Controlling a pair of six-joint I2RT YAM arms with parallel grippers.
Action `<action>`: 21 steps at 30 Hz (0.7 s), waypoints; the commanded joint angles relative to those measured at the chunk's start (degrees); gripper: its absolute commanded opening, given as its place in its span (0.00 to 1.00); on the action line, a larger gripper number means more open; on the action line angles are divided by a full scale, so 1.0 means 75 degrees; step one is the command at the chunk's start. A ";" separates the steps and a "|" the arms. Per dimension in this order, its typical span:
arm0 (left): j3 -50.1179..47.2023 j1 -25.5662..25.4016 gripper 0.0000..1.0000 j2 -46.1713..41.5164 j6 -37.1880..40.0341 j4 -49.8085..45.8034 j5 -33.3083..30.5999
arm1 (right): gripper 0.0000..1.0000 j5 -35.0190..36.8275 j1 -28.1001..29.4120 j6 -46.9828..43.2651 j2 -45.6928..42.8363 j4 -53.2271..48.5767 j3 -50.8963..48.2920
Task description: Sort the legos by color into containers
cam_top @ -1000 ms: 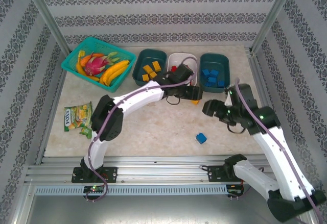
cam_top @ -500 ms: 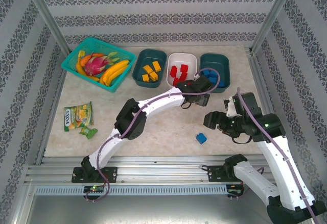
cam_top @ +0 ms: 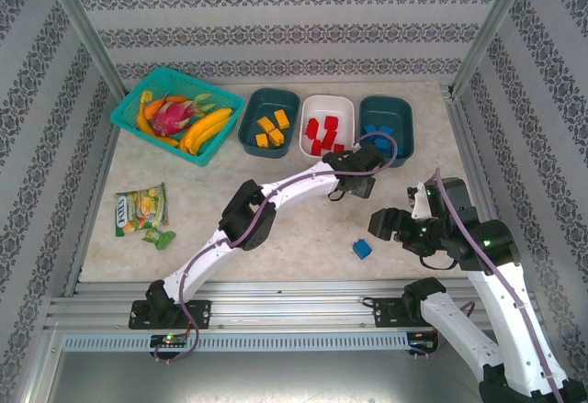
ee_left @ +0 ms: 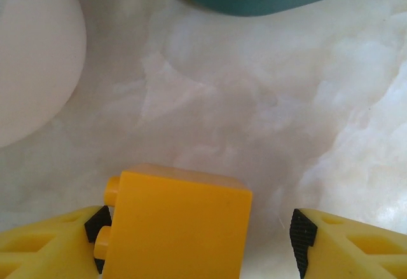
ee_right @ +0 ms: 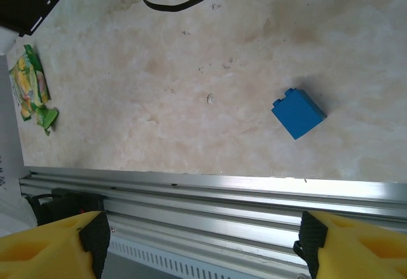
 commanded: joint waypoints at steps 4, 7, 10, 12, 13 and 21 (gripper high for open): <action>0.0347 0.0144 0.59 0.0230 -0.0012 -0.0159 0.0271 | 0.79 -0.0065 -0.0085 0.0367 -0.0127 0.0179 -0.0155; 0.0427 0.0154 0.47 0.0212 0.0004 -0.0138 0.0341 | 0.79 -0.0058 -0.0085 0.0382 -0.0140 0.0189 -0.0208; 0.0454 0.0150 0.37 0.0090 -0.0043 -0.0233 0.0364 | 0.78 -0.0040 -0.0093 0.0382 -0.0130 0.0244 -0.0230; 0.0441 0.0154 0.33 -0.0096 -0.0161 -0.0379 0.0368 | 0.78 -0.0069 -0.0085 0.0327 -0.0133 0.0343 -0.0228; 0.0381 0.0154 0.31 -0.0256 -0.0235 -0.0434 0.0377 | 0.78 -0.0056 -0.0087 0.0292 -0.0151 0.0416 -0.0217; -0.1144 0.0285 0.31 -0.2655 -0.0963 -0.0249 0.0552 | 0.77 -0.0020 -0.0074 0.0103 -0.0334 0.2424 -0.0145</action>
